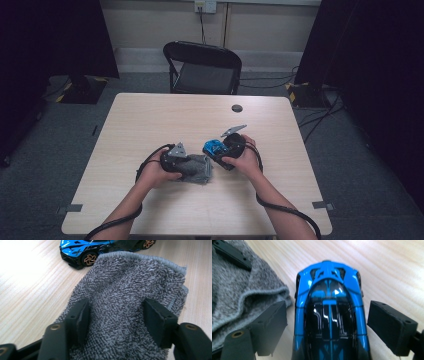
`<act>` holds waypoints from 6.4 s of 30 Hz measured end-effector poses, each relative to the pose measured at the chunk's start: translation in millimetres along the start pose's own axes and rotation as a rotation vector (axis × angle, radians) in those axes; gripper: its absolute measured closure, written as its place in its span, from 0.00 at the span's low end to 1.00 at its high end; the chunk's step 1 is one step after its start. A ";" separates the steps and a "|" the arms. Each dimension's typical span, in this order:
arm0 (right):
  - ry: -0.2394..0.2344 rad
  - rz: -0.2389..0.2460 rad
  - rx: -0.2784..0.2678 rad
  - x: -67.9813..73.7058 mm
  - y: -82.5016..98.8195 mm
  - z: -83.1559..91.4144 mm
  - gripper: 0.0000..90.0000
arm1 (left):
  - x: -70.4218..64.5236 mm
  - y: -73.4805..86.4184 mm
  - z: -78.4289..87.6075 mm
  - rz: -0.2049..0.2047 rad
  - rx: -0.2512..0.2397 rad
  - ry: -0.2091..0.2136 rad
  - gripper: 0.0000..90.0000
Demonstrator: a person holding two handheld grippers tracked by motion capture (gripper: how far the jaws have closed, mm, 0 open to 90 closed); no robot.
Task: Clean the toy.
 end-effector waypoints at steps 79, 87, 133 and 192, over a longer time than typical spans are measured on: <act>0.062 0.030 0.032 1.7 21.8 7.2 0.29 | 46.2 7.4 38.5 0.249 -0.043 -0.152 0.86; 0.049 0.009 0.014 2.0 24.6 13.6 0.29 | 66.9 -22.8 52.4 0.279 -0.097 -0.234 0.86; 0.043 0.088 0.030 17.2 14.9 32.8 0.29 | 69.6 -60.7 -2.1 0.353 -0.133 -0.249 0.85; 0.053 0.092 -0.014 24.9 -7.4 43.0 0.29 | 73.9 -54.7 34.6 0.381 -0.177 -0.207 0.86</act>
Point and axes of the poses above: each handheld gripper's, and its own axes: z roughly backward along the jaws, y roughly out of its underside, x roughly to its left, the point moved 10 cm from there along -z, roughly forward along the jaws, and after that the axes turned 5 degrees about -x, right-handed, at the moved point
